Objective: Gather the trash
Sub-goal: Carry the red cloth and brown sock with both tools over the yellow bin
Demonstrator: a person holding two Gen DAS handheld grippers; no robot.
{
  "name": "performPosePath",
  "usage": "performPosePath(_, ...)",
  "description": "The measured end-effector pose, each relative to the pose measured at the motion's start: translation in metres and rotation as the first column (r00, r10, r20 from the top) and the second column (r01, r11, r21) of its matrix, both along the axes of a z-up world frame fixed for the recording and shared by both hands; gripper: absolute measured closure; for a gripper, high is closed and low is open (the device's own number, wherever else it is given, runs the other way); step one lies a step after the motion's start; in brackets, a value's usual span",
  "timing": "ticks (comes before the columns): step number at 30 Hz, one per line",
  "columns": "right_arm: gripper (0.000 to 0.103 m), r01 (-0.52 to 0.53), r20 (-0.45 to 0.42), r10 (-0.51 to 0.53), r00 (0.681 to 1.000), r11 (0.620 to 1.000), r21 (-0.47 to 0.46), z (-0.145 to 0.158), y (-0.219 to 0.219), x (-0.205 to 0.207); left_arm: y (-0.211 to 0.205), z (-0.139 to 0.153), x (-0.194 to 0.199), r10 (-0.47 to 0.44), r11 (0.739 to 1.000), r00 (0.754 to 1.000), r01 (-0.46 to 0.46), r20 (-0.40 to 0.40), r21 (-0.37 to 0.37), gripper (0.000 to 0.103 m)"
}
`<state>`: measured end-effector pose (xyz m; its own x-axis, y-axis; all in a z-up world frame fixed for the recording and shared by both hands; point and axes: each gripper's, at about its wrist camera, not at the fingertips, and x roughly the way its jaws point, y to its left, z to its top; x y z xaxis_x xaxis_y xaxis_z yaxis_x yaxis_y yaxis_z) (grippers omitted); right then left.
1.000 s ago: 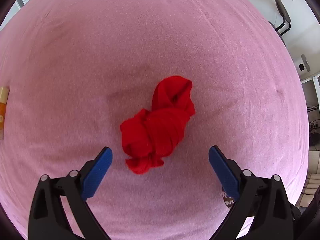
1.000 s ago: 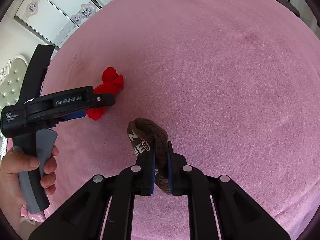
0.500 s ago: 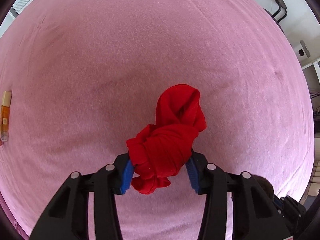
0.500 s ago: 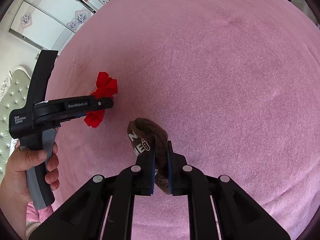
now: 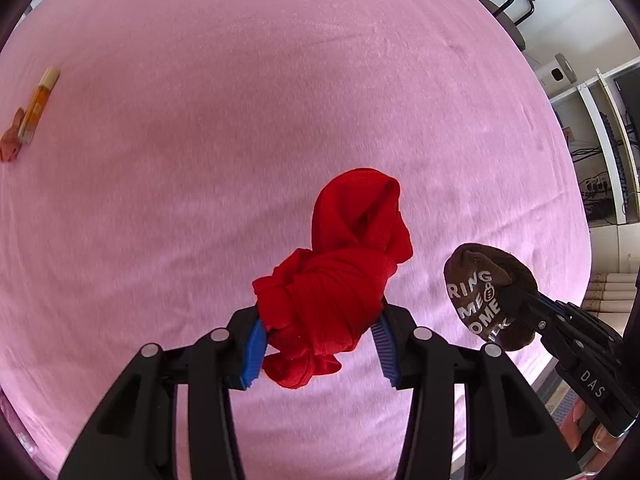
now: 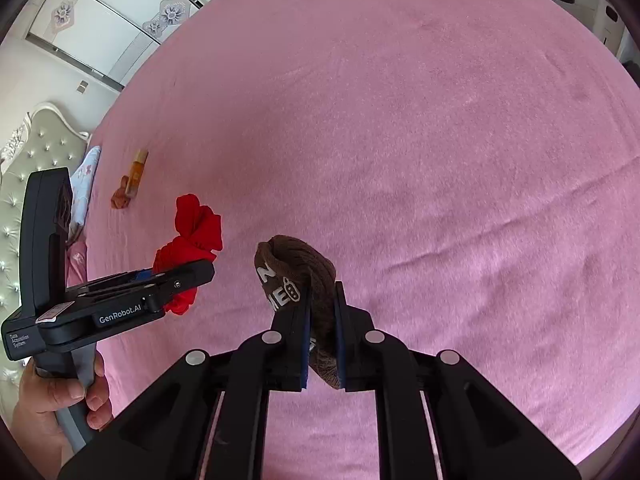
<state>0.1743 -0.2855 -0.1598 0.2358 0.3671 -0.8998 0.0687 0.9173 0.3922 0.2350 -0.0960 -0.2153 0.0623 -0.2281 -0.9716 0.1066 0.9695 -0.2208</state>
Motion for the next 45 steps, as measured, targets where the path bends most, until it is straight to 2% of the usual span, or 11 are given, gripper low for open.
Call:
performPosePath(7,0.093,0.030,-0.009,-0.030,0.999,1.000,0.000,0.025,-0.007,-0.095,-0.004,0.020,-0.091,-0.025,0.999,1.000,0.024,-0.011,-0.031,0.057)
performPosePath(11,0.093,0.081,0.001,-0.081,0.997,0.997,0.001,0.032,-0.007,-0.136,-0.015,0.032,-0.140,-0.072,0.997,0.997,0.071,-0.005,-0.040,0.057)
performPosePath(16,0.093,0.157,0.009,-0.157,0.988,0.988,0.007,0.039,-0.031,-0.194,-0.041,0.037,-0.194,-0.140,0.989,0.990,0.139,-0.013,-0.053,0.057)
performPosePath(21,0.093,0.226,-0.007,-0.226,0.974,0.974,0.007,0.038,-0.061,-0.244,-0.067,0.042,-0.234,-0.194,0.979,0.981,0.193,-0.018,-0.058,0.057)
performPosePath(28,0.093,0.313,-0.012,-0.313,0.950,0.949,-0.021,0.047,-0.118,-0.303,-0.128,0.050,-0.275,-0.287,0.956,0.958,0.285,-0.022,-0.068,0.057)
performPosePath(33,0.093,0.378,-0.018,-0.379,0.925,0.925,-0.033,0.053,-0.163,-0.346,-0.185,0.047,-0.306,-0.366,0.929,0.930,0.362,-0.045,-0.084,0.057)
performPosePath(39,0.093,0.446,-0.054,-0.447,0.893,0.894,-0.033,0.041,-0.213,-0.395,-0.252,0.034,-0.343,-0.452,0.891,0.888,0.444,-0.082,-0.094,0.057)
performPosePath(45,0.093,0.534,-0.092,-0.534,0.840,0.845,-0.033,0.026,-0.256,-0.446,-0.312,0.014,-0.381,-0.553,0.833,0.824,0.547,-0.127,-0.080,0.057)
